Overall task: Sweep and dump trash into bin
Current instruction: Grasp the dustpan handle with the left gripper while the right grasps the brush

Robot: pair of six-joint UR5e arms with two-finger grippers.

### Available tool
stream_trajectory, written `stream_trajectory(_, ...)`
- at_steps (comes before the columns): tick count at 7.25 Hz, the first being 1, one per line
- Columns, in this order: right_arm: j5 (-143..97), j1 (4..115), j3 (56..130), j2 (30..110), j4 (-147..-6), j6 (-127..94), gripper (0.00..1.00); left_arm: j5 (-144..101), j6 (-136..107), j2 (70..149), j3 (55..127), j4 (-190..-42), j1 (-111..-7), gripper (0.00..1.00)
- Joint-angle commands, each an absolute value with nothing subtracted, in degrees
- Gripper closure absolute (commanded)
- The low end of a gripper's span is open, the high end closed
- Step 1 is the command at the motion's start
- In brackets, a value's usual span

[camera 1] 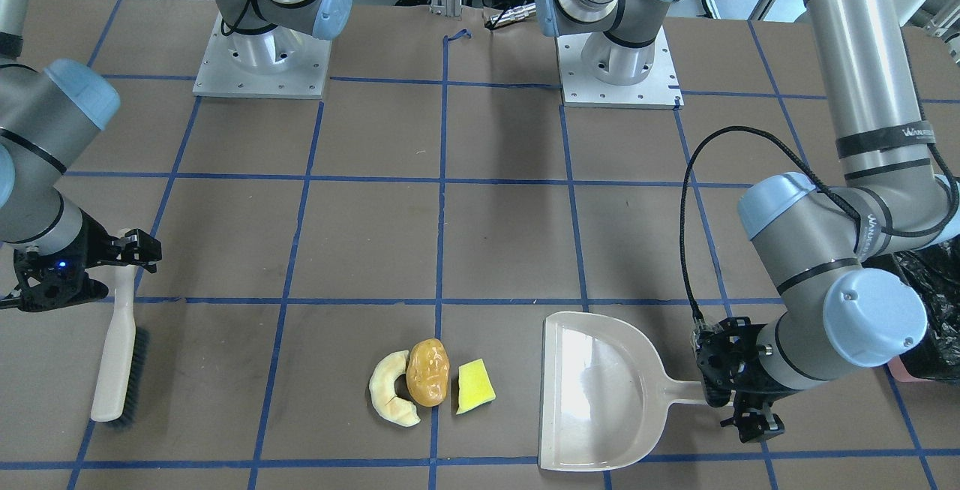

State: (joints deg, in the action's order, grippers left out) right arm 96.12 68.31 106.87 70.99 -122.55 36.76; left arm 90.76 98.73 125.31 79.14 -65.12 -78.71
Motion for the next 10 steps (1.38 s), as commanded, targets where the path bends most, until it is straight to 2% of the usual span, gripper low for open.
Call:
stream_trajectory(1, 96.68, 67.85, 106.96, 70.66, -122.35, 37.00, 0.13, 90.70, 98.70, 125.77, 79.97, -64.43, -78.23, 0.06)
stream_trajectory(2, 96.59, 67.85, 106.96, 70.66, -122.26, 36.39, 0.45, 90.70, 98.79, 125.86, 80.24, -64.08, -77.44, 0.06)
stream_trajectory(3, 96.07, 67.85, 106.88, 70.75, -122.08, 36.30, 0.61, 90.18, 98.96, 125.86, 80.24, -63.99, -77.08, 0.09)
stream_trajectory(5, 95.54, 68.03, 106.70, 70.66, -122.25, 36.47, 0.60, 90.09, 99.32, 125.95, 79.98, -63.98, -77.08, 0.26)
stream_trajectory(6, 95.36, 68.03, 106.70, 70.66, -122.26, 36.47, 0.69, 90.09, 99.40, 125.95, 80.07, -63.98, -77.08, 0.36)
stream_trajectory(7, 95.45, 68.03, 106.70, 70.66, -122.17, 36.47, 0.96, 90.09, 99.40, 126.03, 79.46, -63.98, -77.34, 0.40)
stream_trajectory(8, 94.67, 68.03, 106.70, 70.75, -121.99, 36.39, 1.00, 90.09, 99.40, 126.04, 79.45, -63.98, -77.43, 0.40)
stream_trajectory(10, 93.96, 68.46, 105.30, 71.54, -118.83, 35.17, 1.00, 90.00, 99.40, 126.12, 79.63, -63.98, -77.61, 0.40)
